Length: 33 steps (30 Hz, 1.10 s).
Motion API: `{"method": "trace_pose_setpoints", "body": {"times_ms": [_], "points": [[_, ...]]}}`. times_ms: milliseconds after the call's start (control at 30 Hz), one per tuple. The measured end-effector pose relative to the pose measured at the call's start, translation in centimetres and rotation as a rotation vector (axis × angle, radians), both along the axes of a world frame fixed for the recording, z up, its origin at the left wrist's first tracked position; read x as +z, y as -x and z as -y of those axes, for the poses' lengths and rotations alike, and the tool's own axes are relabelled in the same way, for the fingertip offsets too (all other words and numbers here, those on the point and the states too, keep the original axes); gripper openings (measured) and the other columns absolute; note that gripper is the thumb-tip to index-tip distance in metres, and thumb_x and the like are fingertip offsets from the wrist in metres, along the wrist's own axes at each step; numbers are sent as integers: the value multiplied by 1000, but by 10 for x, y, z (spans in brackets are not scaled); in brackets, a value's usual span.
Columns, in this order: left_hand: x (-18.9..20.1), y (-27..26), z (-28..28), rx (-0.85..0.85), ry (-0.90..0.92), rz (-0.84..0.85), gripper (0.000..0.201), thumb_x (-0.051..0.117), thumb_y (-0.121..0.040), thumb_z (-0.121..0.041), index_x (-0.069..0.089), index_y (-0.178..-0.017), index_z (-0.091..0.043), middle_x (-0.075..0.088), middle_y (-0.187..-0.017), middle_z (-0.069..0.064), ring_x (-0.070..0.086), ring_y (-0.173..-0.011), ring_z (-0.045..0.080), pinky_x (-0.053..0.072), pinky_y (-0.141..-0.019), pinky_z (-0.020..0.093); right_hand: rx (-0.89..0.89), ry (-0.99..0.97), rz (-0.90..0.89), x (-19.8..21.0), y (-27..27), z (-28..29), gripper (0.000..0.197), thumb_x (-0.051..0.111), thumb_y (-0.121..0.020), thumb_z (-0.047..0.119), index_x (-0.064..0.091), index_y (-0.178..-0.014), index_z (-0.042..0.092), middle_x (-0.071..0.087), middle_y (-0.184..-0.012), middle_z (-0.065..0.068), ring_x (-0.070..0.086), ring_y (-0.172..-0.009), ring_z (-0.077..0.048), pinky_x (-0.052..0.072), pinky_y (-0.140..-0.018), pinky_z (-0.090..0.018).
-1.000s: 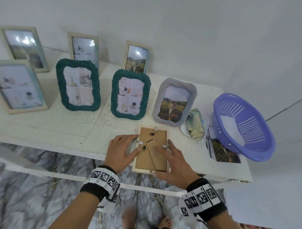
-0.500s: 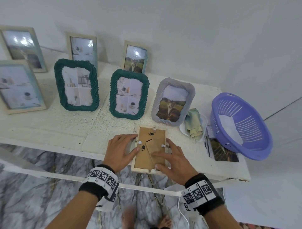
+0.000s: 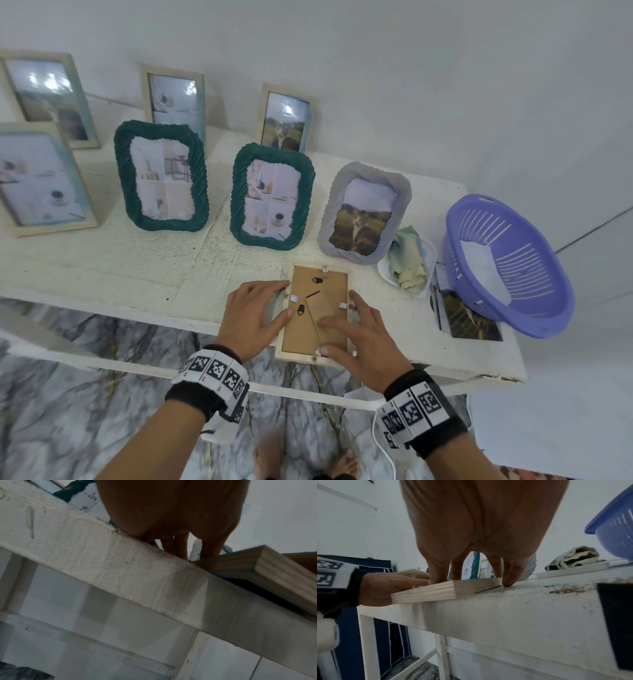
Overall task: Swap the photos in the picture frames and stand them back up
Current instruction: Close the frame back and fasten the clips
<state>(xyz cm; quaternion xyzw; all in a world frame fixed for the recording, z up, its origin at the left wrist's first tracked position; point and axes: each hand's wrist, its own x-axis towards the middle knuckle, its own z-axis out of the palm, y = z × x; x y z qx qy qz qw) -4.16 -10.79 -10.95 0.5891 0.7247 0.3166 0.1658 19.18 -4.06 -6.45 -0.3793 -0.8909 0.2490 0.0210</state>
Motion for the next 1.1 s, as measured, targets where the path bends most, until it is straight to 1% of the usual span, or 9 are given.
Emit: {"method": "trace_pose_setpoints", "body": {"times_ms": [267,467,567,667,767,867,967,1033,1100], "points": [[5,-1,1,2,31,-3,63,39,-83,-65,52,-135,-33,58,-129,-13,41,-119,12,26,-93,29,-73,-67,6,-7,9,9,45,42,-83,69,50,-121,47,24,-154,-18,31,-132,-38,37,-105,-45],[14,-6,1,20,51,68,65,41,-80,-63,51,-136,-31,59,-127,-11,43,-119,15,29,-94,32,-105,-29,-75,-3,11,18,31,42,-91,44,54,-120,39,24,-154,-21,26,-135,-34,31,-105,-38],[21,-13,-1,21,40,193,58,49,-80,-50,50,-136,-32,61,-123,-5,54,-112,16,42,-96,38,-154,-24,-81,-5,18,23,45,29,-91,50,53,-125,33,30,-152,-22,27,-136,-35,31,-104,-37],[40,-22,-4,77,18,376,49,62,-87,-21,51,-133,-32,57,-124,-4,60,-103,10,50,-92,32,-228,86,-120,-3,21,23,56,24,-88,63,43,-134,37,33,-152,-9,24,-140,-28,28,-108,-36],[64,-28,-4,142,-27,582,42,63,-91,-10,55,-127,-31,61,-117,-6,65,-86,12,53,-77,20,-300,242,-256,18,19,18,53,33,-92,65,41,-136,37,44,-143,3,38,-131,-19,33,-102,-30],[89,-36,-6,114,-69,820,29,51,-99,-9,58,-124,-23,69,-111,-1,70,-89,16,55,-88,29,-386,355,-376,39,14,10,58,37,-89,65,44,-137,32,54,-129,13,50,-119,-7,39,-96,-26],[102,-48,-11,-41,-30,1025,31,38,-104,-6,56,-128,-15,72,-114,7,71,-101,23,54,-93,31,-490,445,-537,52,8,3,56,44,-83,68,51,-129,37,63,-119,16,59,-110,0,49,-93,-29],[101,-55,-16,-108,19,1002,32,36,-104,-6,56,-128,-13,72,-115,7,70,-104,22,52,-94,27,-555,503,-605,59,1,-1,52,49,-80,68,53,-124,39,68,-109,11,64,-100,-6,56,-85,-36],[95,-59,-20,-94,39,900,30,40,-103,-7,58,-125,-13,72,-114,5,69,-104,16,51,-91,23,-585,502,-617,63,-6,-4,46,55,-83,64,55,-122,40,70,-102,-1,68,-92,-15,58,-79,-44]]}}
